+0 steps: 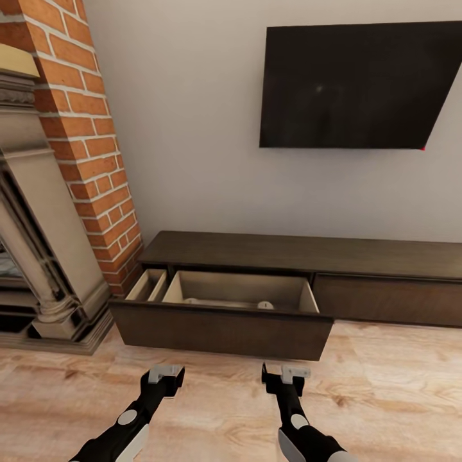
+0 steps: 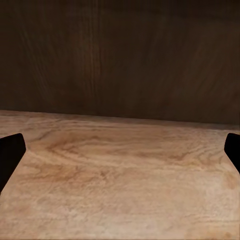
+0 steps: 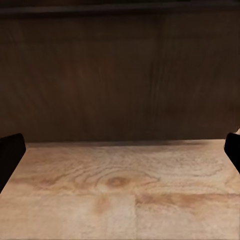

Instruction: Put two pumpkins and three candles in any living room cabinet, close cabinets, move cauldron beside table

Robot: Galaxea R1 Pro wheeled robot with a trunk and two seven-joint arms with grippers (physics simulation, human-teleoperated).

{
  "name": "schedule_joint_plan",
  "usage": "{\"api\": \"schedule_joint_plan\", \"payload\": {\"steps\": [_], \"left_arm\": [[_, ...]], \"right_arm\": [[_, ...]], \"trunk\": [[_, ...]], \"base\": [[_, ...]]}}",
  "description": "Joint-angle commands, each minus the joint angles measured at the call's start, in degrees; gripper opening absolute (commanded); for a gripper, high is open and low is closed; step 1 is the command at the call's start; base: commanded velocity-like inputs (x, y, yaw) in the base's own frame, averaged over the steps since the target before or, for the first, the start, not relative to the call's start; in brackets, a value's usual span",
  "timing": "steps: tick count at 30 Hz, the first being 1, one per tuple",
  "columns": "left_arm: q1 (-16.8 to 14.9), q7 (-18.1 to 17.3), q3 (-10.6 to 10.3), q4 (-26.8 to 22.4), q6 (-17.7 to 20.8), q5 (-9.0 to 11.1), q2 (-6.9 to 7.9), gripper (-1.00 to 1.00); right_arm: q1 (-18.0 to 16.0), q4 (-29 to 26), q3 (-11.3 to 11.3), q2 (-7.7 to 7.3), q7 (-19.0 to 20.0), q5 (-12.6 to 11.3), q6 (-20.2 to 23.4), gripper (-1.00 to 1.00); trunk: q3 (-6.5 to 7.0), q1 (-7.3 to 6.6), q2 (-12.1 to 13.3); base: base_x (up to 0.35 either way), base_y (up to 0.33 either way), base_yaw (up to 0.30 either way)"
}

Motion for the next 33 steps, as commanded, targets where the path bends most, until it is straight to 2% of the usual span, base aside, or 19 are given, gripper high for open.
{"api": "schedule_joint_plan", "payload": {"steps": [1, 6, 17, 26, 33], "left_arm": [[-0.05, 0.30, -0.49, 0.00, -0.21, 0.44, 0.07, 1.00], [-0.05, 0.51, -0.56, 0.01, -0.19, 0.44, 0.02, 1.00], [-0.05, 0.28, -0.68, -0.36, -0.18, 0.42, 0.05, 1.00], [-0.05, 0.22, -0.87, -0.41, -0.18, 0.02, 0.06, 1.00], [-0.05, 0.11, -1.03, -0.46, -0.18, -0.08, 0.06, 1.00]], "right_arm": [[-0.05, 0.14, 0.50, -0.03, -0.31, -0.32, -0.16, 1.00], [-0.05, 0.54, 0.52, -0.08, -0.08, -0.33, -0.15, 1.00], [-0.05, 1.12, 0.48, -0.09, -0.02, -0.36, -0.14, 1.00], [-0.05, 1.18, 0.52, -0.10, -0.02, -0.37, -0.14, 1.00], [-0.05, 1.18, 0.53, -0.10, -0.02, -0.41, -0.14, 1.00]], "trunk": [[-0.05, 0.02, -0.02], [-0.05, 0.02, -0.02], [-0.05, 0.02, -0.02], [-1.67, 2.00, -3.63], [-1.67, 2.00, -3.63]], "base": [[0.308, 0.000, 0.000], [0.170, 0.000, 0.000], [0.023, 0.000, 0.000], [0.001, 0.000, 0.000], [0.000, 0.000, 0.000]]}}
